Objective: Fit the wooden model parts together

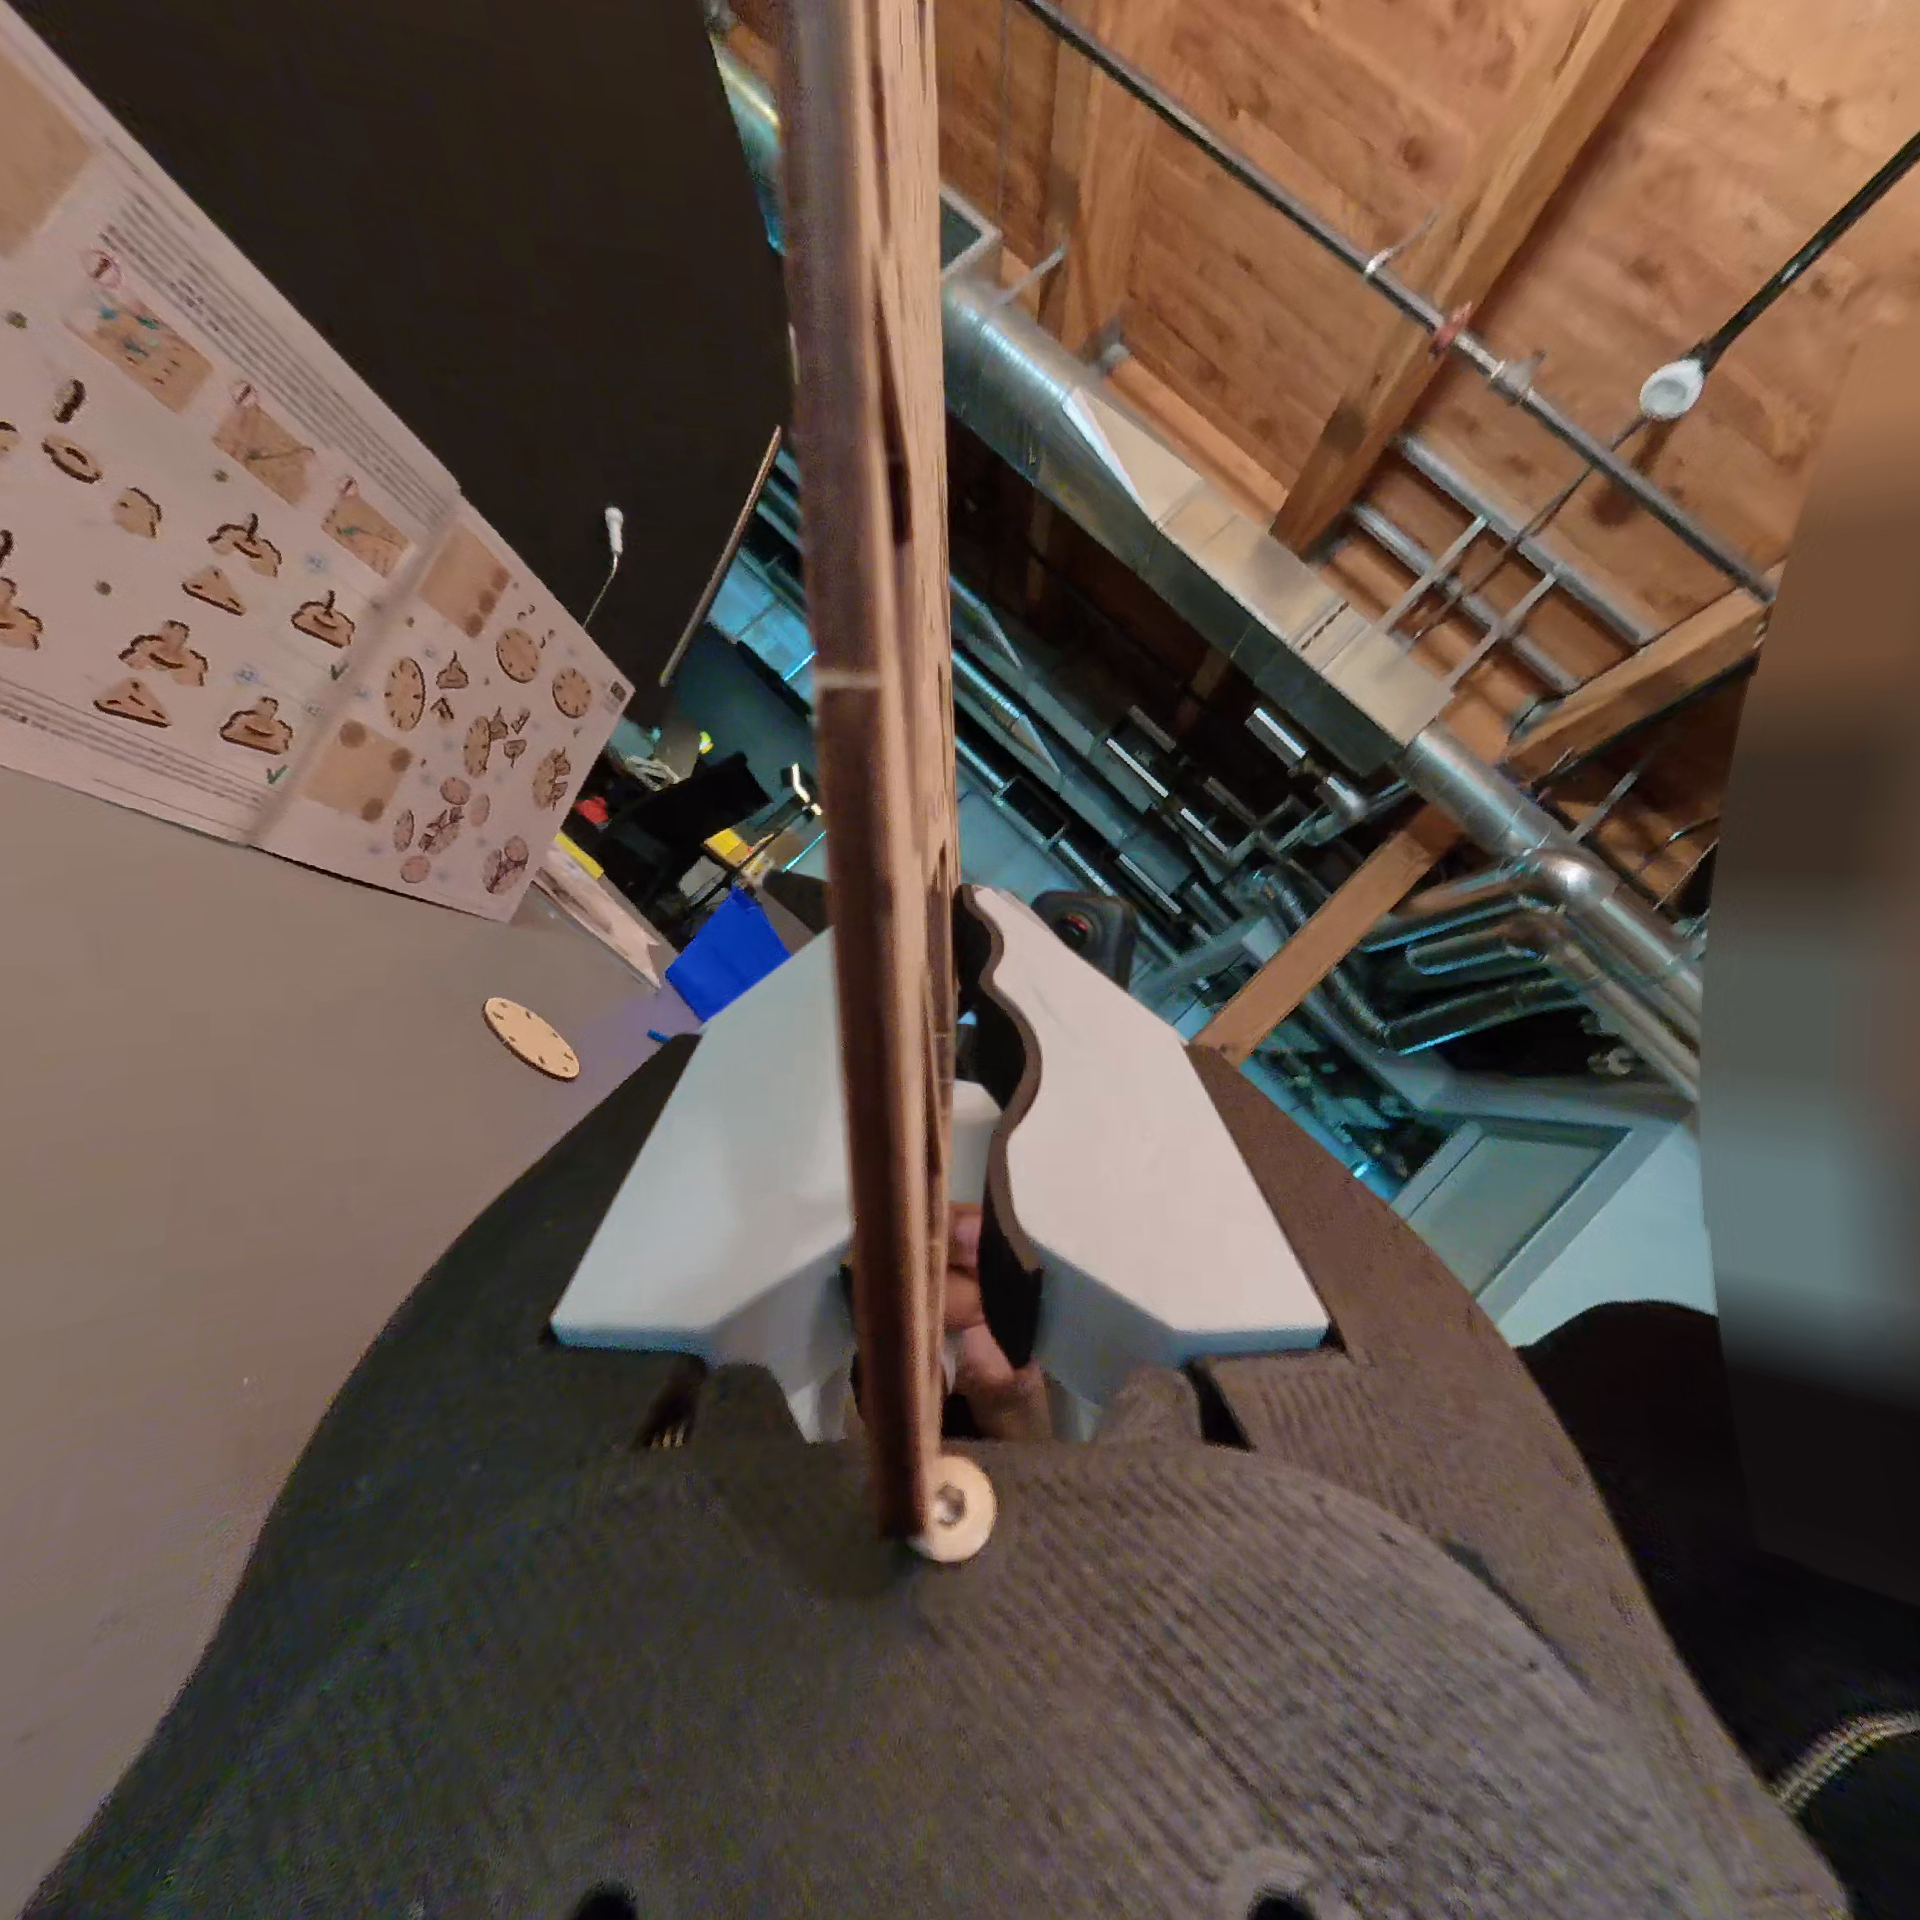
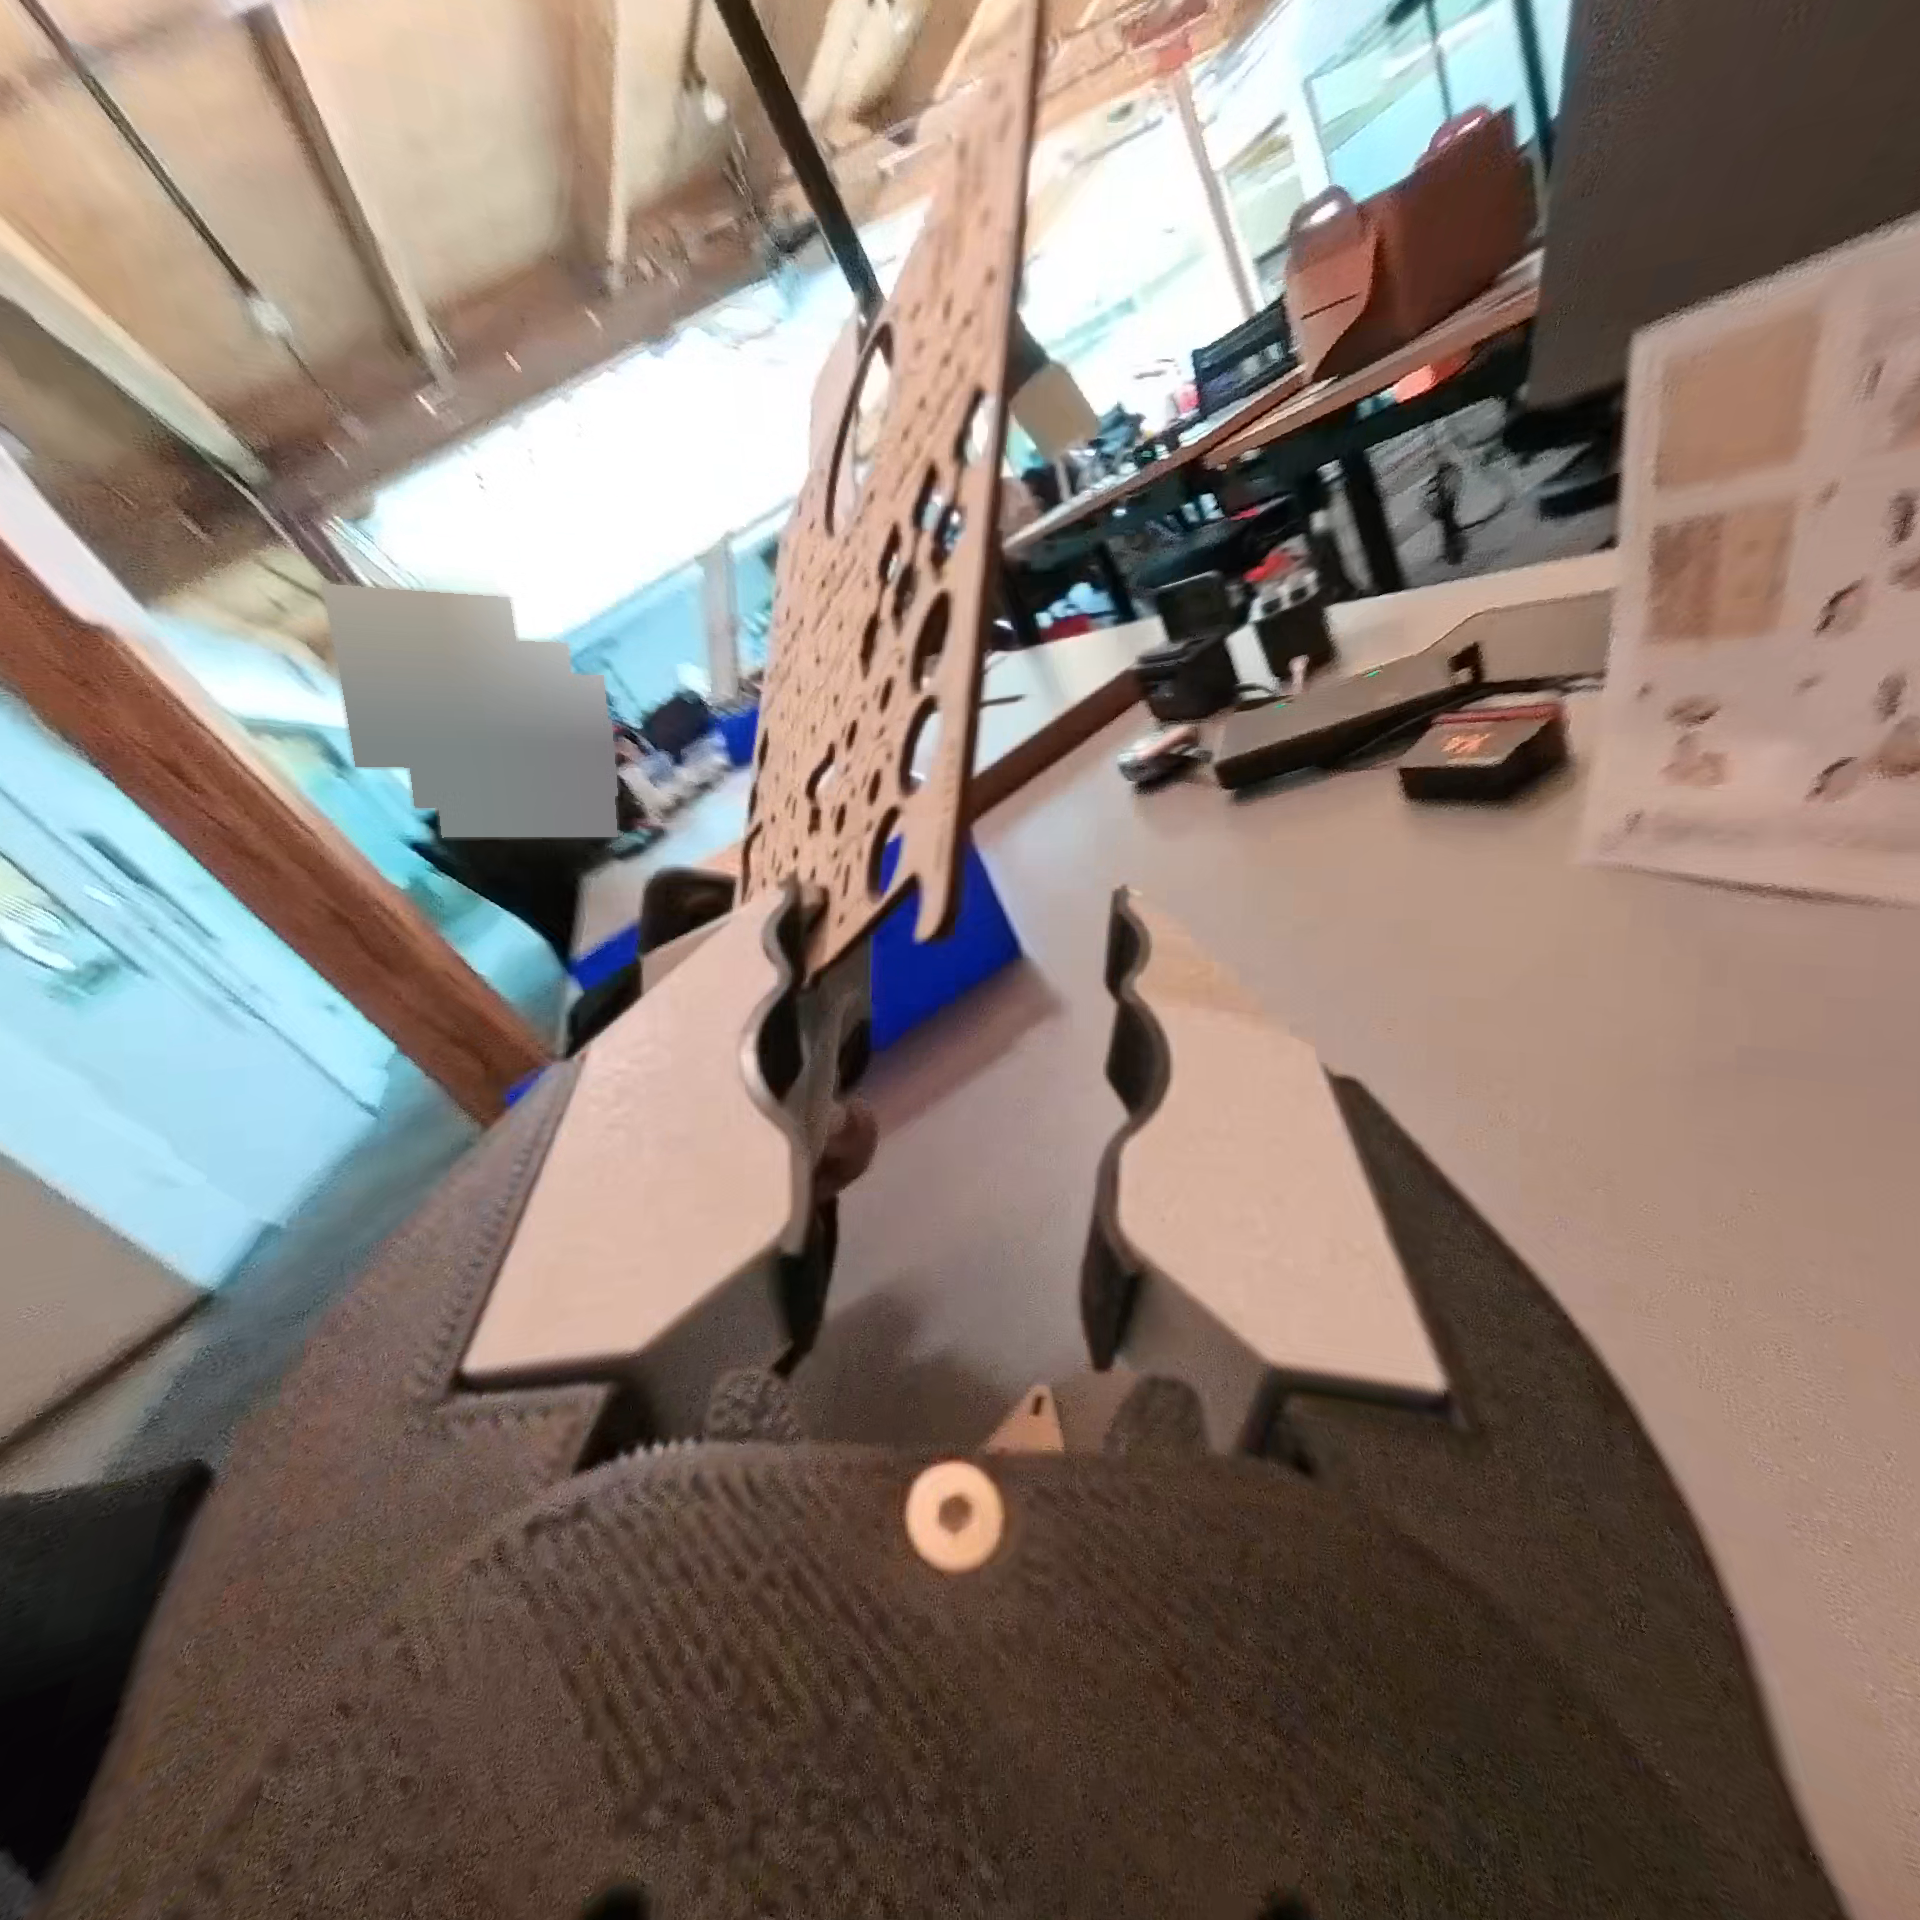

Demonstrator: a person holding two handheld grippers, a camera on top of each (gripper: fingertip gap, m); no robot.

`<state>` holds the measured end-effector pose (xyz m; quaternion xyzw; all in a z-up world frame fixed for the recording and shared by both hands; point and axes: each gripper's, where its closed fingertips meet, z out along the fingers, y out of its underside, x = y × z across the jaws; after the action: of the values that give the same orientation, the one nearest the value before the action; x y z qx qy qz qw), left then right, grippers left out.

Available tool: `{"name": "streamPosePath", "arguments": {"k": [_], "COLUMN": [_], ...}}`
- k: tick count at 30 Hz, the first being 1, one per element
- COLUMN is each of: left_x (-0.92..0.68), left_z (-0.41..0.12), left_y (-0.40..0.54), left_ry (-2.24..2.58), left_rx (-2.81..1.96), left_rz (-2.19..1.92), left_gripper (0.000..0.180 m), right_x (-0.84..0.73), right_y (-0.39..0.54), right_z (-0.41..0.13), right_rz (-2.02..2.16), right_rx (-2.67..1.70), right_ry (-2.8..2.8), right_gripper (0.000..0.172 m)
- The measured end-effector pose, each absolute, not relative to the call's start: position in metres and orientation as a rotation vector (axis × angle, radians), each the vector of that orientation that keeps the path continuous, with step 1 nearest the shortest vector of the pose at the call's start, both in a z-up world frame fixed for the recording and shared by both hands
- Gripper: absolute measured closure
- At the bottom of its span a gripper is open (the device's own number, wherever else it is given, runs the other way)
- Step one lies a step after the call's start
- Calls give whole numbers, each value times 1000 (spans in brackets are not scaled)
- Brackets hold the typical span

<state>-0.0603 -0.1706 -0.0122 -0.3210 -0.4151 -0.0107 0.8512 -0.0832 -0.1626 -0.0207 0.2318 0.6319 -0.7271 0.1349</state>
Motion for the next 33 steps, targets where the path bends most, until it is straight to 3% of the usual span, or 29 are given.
{"name": "streamPosePath", "arguments": {"k": [5, 8, 33], "left_x": [-64, -66, -72], "left_z": [-22, -25, -42], "left_y": [-163, -163, -164], "left_ry": [-916, -935, -990], "left_rx": [-781, -814, -894], "left_rz": [74, 122, 298], "left_gripper": [180, 179, 176], "right_x": [-81, -81, -86], "right_y": [-163, -163, -166], "right_z": [-24, -28, -50], "right_rz": [-2098, -2079, -1960], "right_rx": [639, 632, 707], "right_ry": [1724, 1729, 1627], "right_gripper": [149, 153, 154]}}
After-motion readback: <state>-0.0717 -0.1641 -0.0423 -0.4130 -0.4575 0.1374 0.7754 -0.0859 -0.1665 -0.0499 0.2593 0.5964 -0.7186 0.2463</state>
